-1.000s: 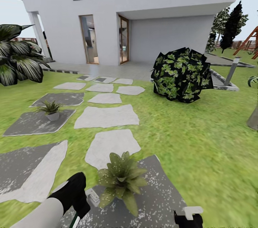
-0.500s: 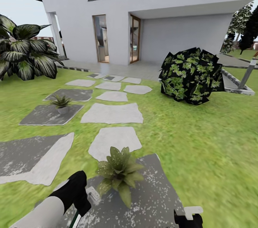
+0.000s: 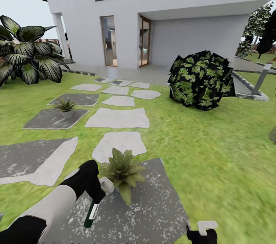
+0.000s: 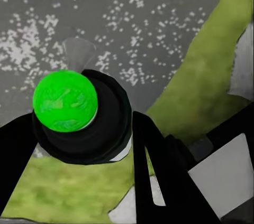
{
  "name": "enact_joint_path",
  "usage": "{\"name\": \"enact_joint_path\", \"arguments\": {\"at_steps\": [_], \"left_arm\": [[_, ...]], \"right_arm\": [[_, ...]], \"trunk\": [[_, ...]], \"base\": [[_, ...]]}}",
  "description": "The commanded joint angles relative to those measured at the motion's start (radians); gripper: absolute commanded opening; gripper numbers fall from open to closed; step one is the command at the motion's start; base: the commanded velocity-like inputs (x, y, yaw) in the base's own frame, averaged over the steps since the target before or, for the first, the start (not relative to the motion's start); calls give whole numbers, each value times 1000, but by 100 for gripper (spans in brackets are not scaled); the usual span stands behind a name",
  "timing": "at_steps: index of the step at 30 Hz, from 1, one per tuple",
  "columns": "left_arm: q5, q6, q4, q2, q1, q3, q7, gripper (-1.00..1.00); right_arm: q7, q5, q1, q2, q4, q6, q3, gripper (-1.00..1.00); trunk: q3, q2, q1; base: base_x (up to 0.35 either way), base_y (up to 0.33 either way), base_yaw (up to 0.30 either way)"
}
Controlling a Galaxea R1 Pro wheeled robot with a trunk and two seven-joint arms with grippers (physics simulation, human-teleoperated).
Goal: Pick up the pesticide atomizer in the garden and spray insectifuge to fully cover both potted plants in the garden.
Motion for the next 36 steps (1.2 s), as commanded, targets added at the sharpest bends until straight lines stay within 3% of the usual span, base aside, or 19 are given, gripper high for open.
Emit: {"name": "enact_joint_path", "arguments": {"at_steps": [1, 8, 24, 29, 32, 36], "left_arm": [[-11, 5, -2, 1, -2, -2, -15, -100], [-12, 6, 0, -1, -3, -6, -19, -100], [-13, 5, 2, -9, -5, -9, -35, -100], [-21, 6, 14, -8, 6, -88, -39, -100], [-32, 1, 11, -7, 6, -102, -125, -100], [-101, 4, 1, -8, -1, -103, -188, -100]], "right_arm": [[-2, 11, -1, 1, 1, -3, -8, 100], [-4, 11, -1, 4, 1, -3, -8, 100], [-4, 11, -1, 5, 1, -3, -8, 100], [-4, 11, -1, 4, 1, -3, -8, 100], [-4, 11, -1, 4, 1, -3, -8, 100], [-4, 11, -1, 5, 1, -3, -8, 100]], "trunk": [[-1, 0, 0], [-2, 0, 0], [-2, 0, 0], [-2, 0, 0], [-2, 0, 0], [-2, 0, 0]], "base": [[-78, -51, 0], [20, -8, 122], [322, 0, 87], [60, 0, 205], [2, 0, 17], [0, -28, 2]]}}
